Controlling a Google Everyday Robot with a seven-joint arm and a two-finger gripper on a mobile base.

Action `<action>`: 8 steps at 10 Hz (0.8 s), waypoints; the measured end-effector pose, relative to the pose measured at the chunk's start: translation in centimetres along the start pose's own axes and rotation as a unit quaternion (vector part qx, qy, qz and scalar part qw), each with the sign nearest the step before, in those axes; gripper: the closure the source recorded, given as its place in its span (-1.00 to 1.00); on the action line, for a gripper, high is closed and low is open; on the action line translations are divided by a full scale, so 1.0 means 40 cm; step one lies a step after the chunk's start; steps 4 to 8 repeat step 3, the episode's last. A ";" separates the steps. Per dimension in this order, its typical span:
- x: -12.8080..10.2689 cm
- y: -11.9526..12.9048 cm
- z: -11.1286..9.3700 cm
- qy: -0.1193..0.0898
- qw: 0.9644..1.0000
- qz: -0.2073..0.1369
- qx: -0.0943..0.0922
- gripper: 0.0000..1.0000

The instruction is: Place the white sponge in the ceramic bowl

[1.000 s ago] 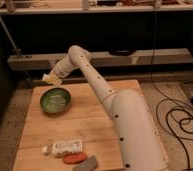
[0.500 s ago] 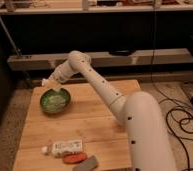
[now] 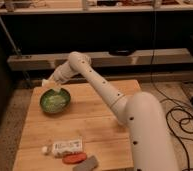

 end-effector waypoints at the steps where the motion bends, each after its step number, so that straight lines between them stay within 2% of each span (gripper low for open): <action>1: -0.002 -0.004 0.001 -0.001 1.000 -0.002 0.001 0.05; 3: -0.002 -0.010 0.003 -0.001 1.000 -0.004 0.001 -0.27; 8: -0.002 -0.010 0.003 -0.001 1.000 -0.004 0.001 -0.27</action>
